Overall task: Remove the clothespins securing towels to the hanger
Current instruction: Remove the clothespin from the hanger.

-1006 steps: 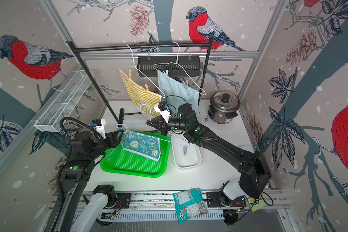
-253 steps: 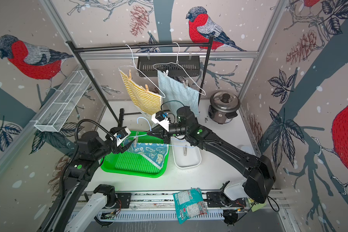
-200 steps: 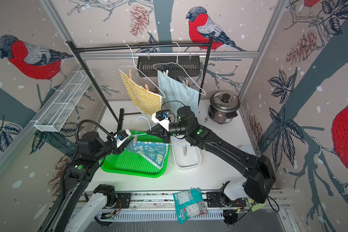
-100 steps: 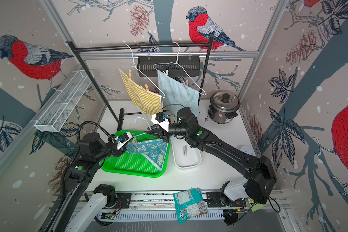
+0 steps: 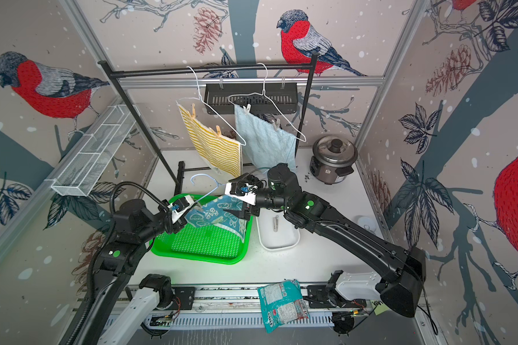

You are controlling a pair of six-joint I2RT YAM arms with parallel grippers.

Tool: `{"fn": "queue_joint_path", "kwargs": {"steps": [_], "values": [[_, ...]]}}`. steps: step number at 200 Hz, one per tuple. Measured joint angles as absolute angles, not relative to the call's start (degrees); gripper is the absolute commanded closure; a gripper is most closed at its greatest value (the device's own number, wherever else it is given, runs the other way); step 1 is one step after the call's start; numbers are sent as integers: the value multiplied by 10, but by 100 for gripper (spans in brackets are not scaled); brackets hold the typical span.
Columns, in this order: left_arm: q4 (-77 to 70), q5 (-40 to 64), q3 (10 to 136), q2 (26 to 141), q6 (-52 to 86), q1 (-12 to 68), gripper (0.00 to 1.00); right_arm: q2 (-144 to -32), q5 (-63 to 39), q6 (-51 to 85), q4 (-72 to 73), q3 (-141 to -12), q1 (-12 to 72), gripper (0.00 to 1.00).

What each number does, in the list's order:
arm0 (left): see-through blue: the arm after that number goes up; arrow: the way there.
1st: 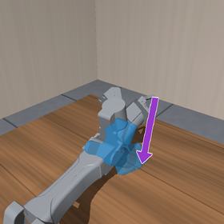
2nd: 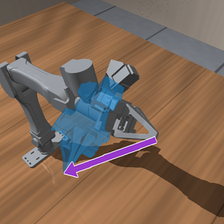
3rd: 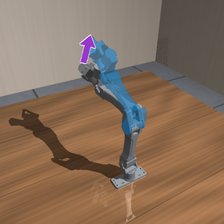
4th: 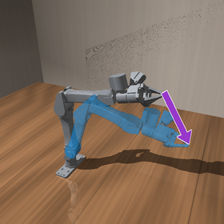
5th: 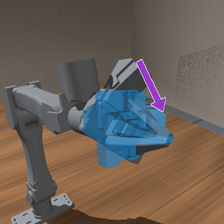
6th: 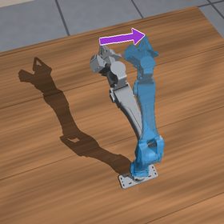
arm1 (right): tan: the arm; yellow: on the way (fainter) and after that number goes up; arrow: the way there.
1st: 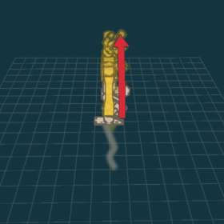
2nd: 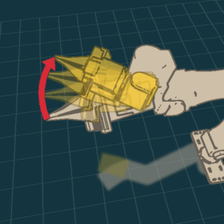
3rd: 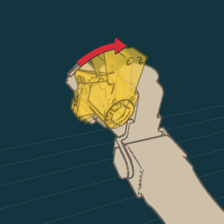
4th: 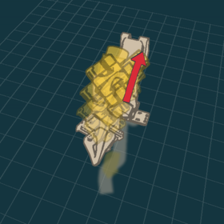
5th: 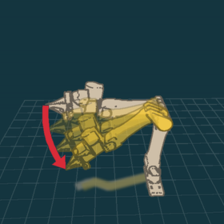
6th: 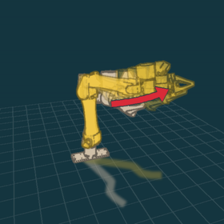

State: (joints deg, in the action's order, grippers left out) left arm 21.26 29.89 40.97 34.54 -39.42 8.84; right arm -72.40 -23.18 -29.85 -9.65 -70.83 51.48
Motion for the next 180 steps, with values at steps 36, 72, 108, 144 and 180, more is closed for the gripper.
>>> {"fn": "queue_joint_path", "kwargs": {"steps": [36, 72, 108, 144, 180], "values": [[218, 298, 414, 353, -405, 91, 100, -737, -167, -369, -142, -751, 531, 11], [238, 297, 416, 364, -415, 104, 100, -748, -125, -425, -162, -755, 548, 14], [255, 281, 416, 374, -424, 134, 100, -750, -98, -461, -158, -732, 562, 26], [262, 268, 416, 378, -425, 144, 100, -765, -81, -486, -149, -721, 566, 35], [264, 268, 416, 383, -436, 147, 100, -780, -83, -502, -144, -721, 566, 48]]}}
